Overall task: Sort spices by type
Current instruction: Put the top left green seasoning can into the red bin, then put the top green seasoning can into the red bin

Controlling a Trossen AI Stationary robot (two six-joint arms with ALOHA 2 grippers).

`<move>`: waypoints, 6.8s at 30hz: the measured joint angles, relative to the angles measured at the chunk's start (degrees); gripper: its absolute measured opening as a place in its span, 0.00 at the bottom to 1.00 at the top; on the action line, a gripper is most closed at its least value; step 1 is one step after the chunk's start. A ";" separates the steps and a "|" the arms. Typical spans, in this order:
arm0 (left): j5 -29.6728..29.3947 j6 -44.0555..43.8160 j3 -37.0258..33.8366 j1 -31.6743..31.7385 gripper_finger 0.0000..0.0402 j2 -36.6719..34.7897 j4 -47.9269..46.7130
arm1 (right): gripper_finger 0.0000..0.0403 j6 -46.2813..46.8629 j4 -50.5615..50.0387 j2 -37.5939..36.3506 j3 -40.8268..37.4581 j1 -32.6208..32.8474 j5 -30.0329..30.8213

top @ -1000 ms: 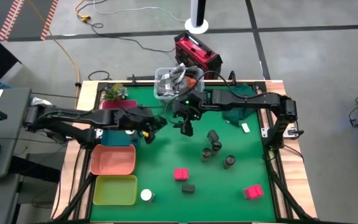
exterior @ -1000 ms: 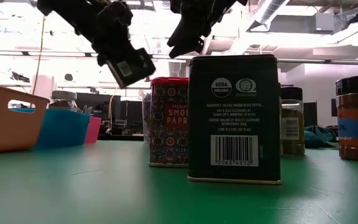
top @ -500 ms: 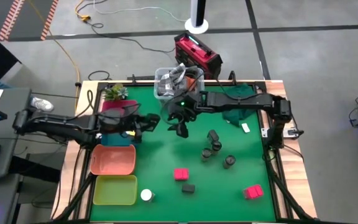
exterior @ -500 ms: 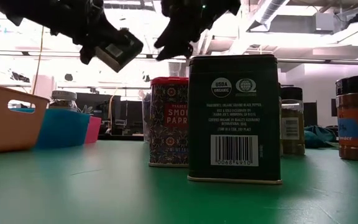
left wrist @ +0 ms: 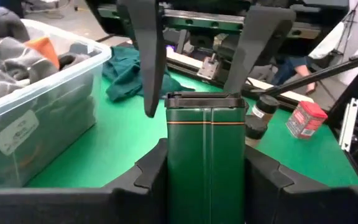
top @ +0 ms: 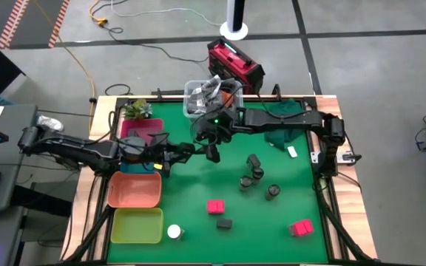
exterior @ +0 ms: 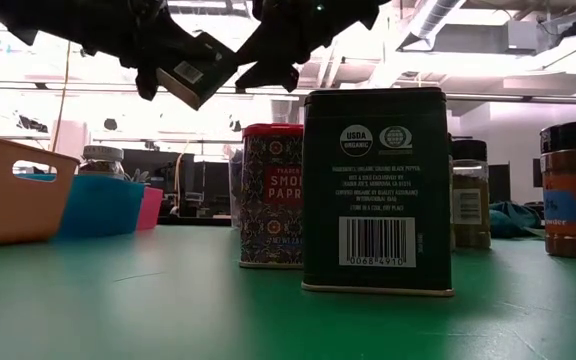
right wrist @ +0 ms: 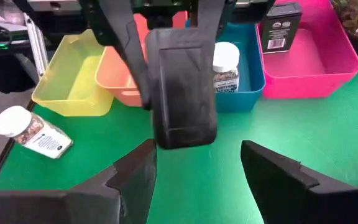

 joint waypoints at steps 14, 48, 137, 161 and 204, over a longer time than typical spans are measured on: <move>1.62 2.52 0.00 0.02 0.35 5.52 6.20 | 0.59 -0.03 -0.15 0.00 0.00 0.82 -2.97; 1.04 3.67 7.10 0.11 0.66 5.50 -6.06 | 0.45 -3.22 -5.12 -0.04 0.00 0.92 -2.51; -54.09 -42.18 0.56 2.01 0.34 -2.61 -47.96 | 0.78 -4.55 -15.28 -0.09 8.41 -0.60 4.82; -59.30 -64.86 -2.67 9.29 0.34 15.11 -46.24 | 0.78 -4.32 -13.69 -0.07 8.44 -0.25 4.65; -52.02 -55.73 -2.64 8.99 0.63 14.05 -42.93 | 0.78 -3.62 -13.69 -0.02 8.44 -0.25 4.55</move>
